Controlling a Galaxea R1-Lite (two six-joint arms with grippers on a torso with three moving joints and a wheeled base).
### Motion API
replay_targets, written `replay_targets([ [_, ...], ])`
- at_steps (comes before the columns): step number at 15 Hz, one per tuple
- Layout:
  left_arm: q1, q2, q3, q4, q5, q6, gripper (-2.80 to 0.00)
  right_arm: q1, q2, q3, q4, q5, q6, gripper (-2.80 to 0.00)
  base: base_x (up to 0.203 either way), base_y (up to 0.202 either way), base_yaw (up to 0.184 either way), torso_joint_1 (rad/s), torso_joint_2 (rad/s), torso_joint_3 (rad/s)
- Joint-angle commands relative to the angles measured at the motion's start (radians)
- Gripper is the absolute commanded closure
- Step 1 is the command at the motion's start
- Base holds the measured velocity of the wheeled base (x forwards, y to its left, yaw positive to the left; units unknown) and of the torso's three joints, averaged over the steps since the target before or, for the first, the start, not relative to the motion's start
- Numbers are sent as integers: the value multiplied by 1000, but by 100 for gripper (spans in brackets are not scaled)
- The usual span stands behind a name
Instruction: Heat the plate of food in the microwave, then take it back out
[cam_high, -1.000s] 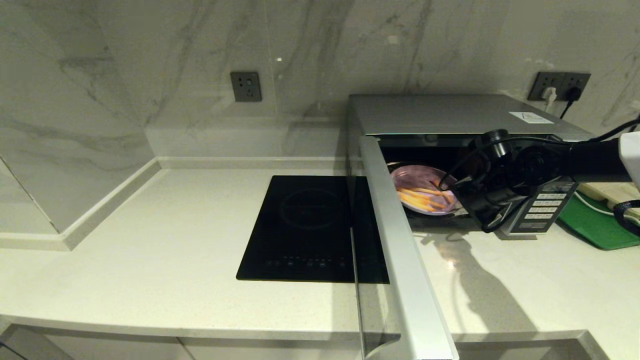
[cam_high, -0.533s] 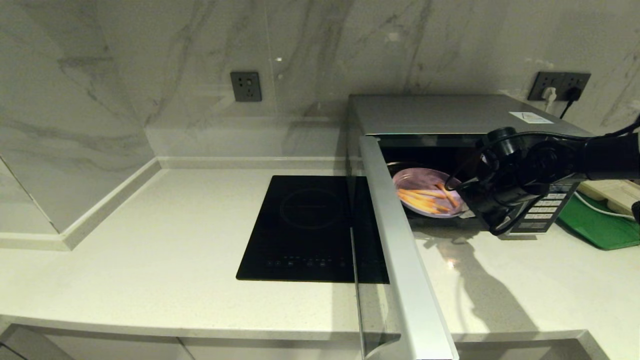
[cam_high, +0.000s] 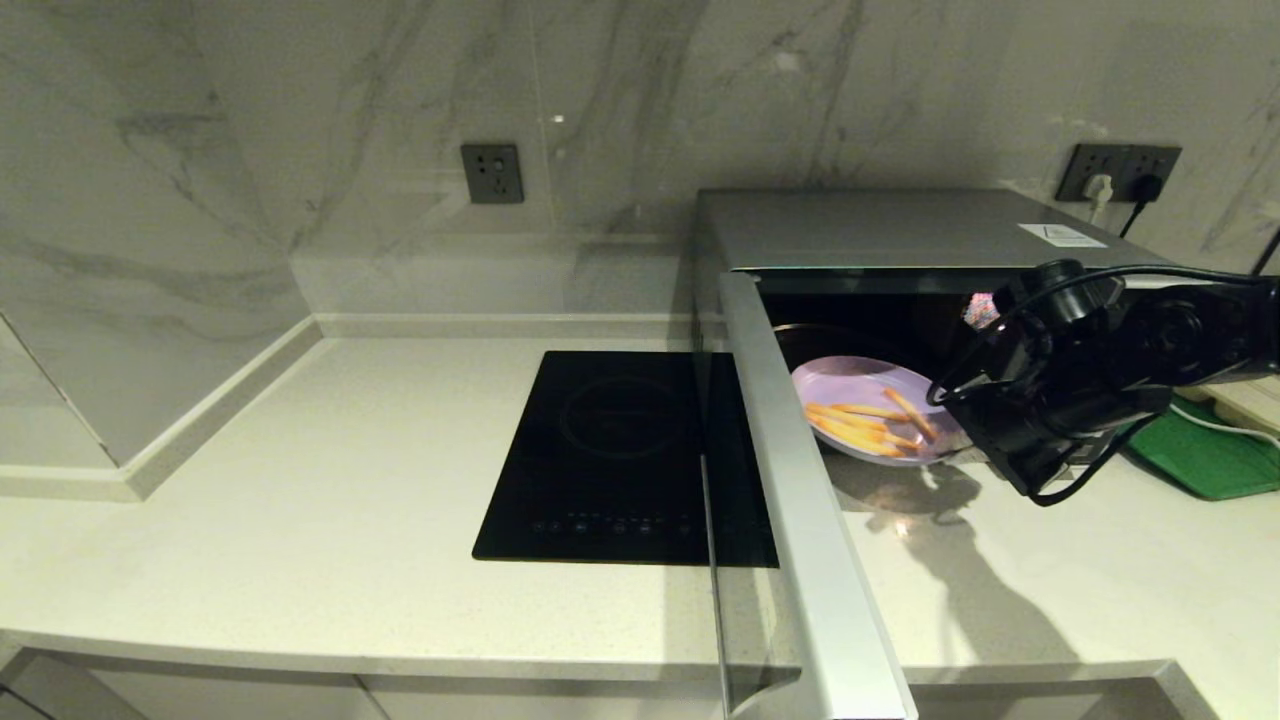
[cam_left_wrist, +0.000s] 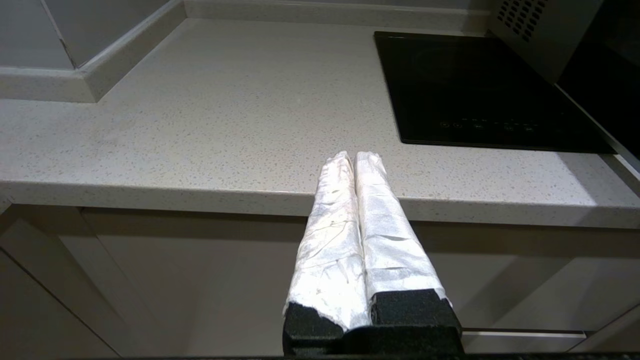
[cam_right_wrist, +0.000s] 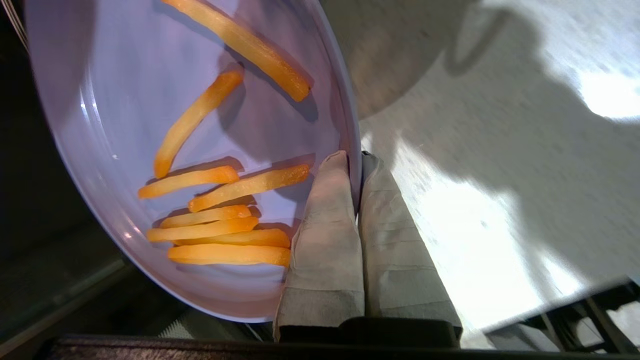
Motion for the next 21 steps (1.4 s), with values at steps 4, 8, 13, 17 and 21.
replay_targets([
  [4,0,0,0,-1,0,0,0,-3,-244,233,0,2,-14,0,0,0,0,0,0,0],
  [8,0,0,0,-1,0,0,0,-83,-420,374,-1,0,-43,0,0,0,0,0,0,0],
  [13,0,0,0,1,0,0,0,-557,-540,506,1,120,-277,0,0,0,0,0,0,0],
  [17,0,0,0,0,0,-1,0,-923,-505,582,-1,289,-519,0,0,0,0,0,0,0],
  [21,0,0,0,-1,0,0,0,-1052,-371,604,-85,347,-581,0,0,0,0,0,0,0],
])
